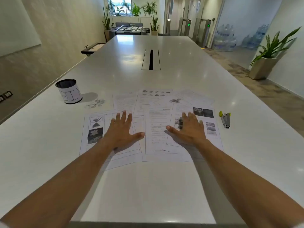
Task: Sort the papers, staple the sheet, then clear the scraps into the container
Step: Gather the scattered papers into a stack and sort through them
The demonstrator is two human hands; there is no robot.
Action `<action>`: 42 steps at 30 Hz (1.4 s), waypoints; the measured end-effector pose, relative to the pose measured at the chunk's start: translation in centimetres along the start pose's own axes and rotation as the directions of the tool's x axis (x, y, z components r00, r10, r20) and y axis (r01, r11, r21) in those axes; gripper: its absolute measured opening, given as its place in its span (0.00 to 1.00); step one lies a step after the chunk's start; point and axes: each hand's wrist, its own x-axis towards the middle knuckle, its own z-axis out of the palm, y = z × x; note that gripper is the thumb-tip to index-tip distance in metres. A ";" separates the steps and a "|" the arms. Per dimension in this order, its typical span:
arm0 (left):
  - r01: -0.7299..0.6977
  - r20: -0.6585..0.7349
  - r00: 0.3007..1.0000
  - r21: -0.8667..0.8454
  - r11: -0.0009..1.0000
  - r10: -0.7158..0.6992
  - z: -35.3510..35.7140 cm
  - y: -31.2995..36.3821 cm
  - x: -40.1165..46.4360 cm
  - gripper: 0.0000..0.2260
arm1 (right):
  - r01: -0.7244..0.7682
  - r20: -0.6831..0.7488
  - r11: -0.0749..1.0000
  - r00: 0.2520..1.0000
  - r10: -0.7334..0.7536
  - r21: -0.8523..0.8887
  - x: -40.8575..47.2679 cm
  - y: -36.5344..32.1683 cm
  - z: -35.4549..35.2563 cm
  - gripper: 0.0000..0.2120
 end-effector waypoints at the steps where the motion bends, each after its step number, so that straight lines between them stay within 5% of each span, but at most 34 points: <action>1: 0.030 0.010 0.999 -0.023 0.999 -0.030 0.2 0.2 -0.3 0.51 | -0.021 0.026 1.000 0.999 0.022 -0.008 -0.3 -0.1 0.2 0.54; 6: 0.143 0.054 0.989 -0.036 0.989 -0.141 1.5 1.0 -0.6 0.49 | -0.040 0.087 0.996 0.995 0.047 -0.085 -0.7 -0.2 1.2 0.55; 14: 0.101 0.008 0.995 -0.055 0.993 -0.101 2.4 2.1 -0.2 0.38 | 0.017 0.055 0.995 0.998 -0.012 -0.100 -0.6 -0.8 2.2 0.47; 27: 0.094 -0.087 0.988 -0.337 0.937 -0.131 2.1 1.9 0.5 0.27 | 0.015 -0.121 0.990 0.993 0.002 0.137 -0.4 -2.5 1.1 0.25; 30: 0.106 -0.277 0.918 -0.518 0.849 -0.284 1.2 0.9 -0.1 0.21 | 0.019 -0.137 0.994 0.990 -0.004 0.111 -0.2 -2.4 0.8 0.26; 33: 0.335 -0.457 0.726 -0.416 0.845 -0.513 0.1 -1.1 -1.3 0.17 | 0.022 -0.141 0.998 0.990 -0.013 0.060 0.1 -2.4 0.5 0.26; 37: 0.666 -0.219 0.636 -0.328 0.670 -0.740 -1.1 -4.1 -2.7 0.28 | 0.006 -0.175 0.999 0.985 0.004 0.054 1.1 -2.9 0.1 0.17; 42: 0.658 -0.169 0.671 -0.311 0.686 -0.722 -2.1 -4.4 -2.5 0.34 | -0.059 -0.090 0.994 0.994 0.068 0.097 2.1 -3.5 -0.6 0.09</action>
